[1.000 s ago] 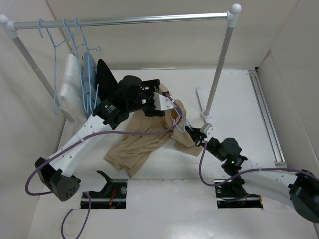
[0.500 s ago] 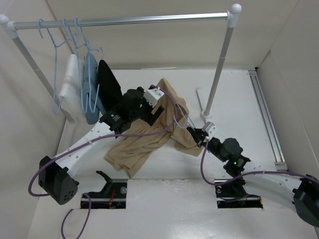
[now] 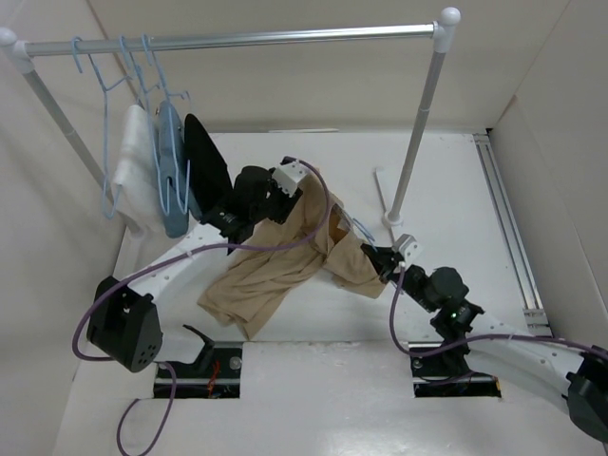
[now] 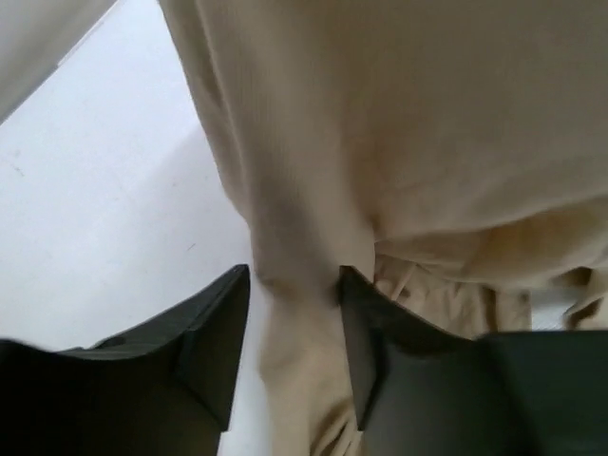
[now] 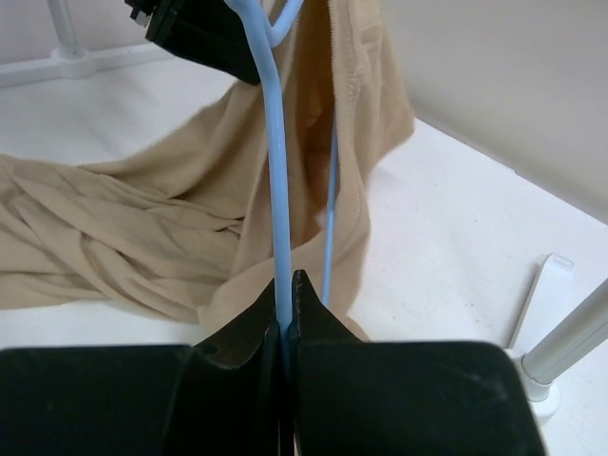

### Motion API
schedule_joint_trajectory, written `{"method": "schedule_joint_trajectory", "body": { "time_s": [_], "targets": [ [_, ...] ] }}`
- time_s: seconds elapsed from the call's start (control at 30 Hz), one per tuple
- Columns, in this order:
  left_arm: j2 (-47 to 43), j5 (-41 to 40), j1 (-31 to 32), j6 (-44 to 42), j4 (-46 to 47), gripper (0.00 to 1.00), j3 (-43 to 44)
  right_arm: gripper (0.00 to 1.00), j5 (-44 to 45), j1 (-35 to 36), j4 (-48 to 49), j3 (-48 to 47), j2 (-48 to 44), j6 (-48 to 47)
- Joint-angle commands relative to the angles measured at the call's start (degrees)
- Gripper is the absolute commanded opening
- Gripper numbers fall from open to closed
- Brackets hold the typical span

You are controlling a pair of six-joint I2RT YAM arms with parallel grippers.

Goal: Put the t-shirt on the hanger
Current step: Place tshirt on hanger

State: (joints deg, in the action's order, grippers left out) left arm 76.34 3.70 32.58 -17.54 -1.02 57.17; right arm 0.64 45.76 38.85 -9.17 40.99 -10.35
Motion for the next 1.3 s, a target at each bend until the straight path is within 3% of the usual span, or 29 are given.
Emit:
{"method": "schedule_joint_trajectory", "body": {
  "time_s": [0.0, 0.03, 0.07, 0.1, 0.13, 0.47, 0.6, 0.8, 1.17, 1.2, 1.23, 1.27],
  "targets": [
    [-0.9, 6.8, -0.8, -0.6, 3.0, 0.38, -0.2, 0.00, 0.2, -0.3, 4.2, -0.2, -1.2, 0.7],
    [-0.9, 8.0, -0.8, -0.7, 1.8, 0.28, -0.2, 0.00, 0.2, -0.3, 4.2, -0.2, -0.6, 0.7],
    [-1.4, 8.9, -0.8, -1.2, 1.3, 0.10, -0.2, 0.00, 0.2, -0.3, 4.2, -0.2, -0.6, 0.7],
    [-1.5, 9.6, -0.8, -1.8, 1.3, 0.02, -0.2, 0.00, 0.2, -0.3, 4.2, -0.2, 0.1, 1.4],
    [-1.5, 10.4, -0.8, -1.8, 0.6, 0.00, -0.2, 0.00, 0.2, -0.3, 4.2, -0.2, 0.1, 1.4],
    [-7.2, 20.5, -0.8, -7.9, -9.0, 0.00, 2.6, 0.00, 0.6, -5.6, 4.2, -1.6, 6.5, 9.4],
    [-12.3, 22.3, 3.2, -16.6, -13.2, 0.00, 1.4, 0.00, 0.6, -6.6, 4.2, -3.8, 9.1, 10.0],
    [-17.6, 31.2, 3.7, -27.3, -22.3, 0.00, 1.9, 0.00, 0.1, -8.4, 4.2, -7.0, 14.1, 11.7],
    [-16.9, 30.1, 4.2, -36.0, -32.4, 0.00, -0.2, 0.00, -10.7, -9.5, 10.1, -8.9, 19.7, 9.2],
    [-16.4, 28.6, 4.2, -36.0, -33.0, 0.14, -0.2, 0.00, -12.1, -9.5, 10.6, -7.9, 19.7, 8.1],
    [-15.8, 27.0, 4.2, -34.8, -33.0, 0.38, -0.2, 0.00, -13.3, -9.5, 10.6, -7.9, 19.7, 7.4],
    [-15.8, 23.8, 4.2, -34.8, -33.0, 0.56, -0.2, 0.00, -15.2, -9.5, 9.5, -7.3, 19.7, 6.7]
  ]
}}
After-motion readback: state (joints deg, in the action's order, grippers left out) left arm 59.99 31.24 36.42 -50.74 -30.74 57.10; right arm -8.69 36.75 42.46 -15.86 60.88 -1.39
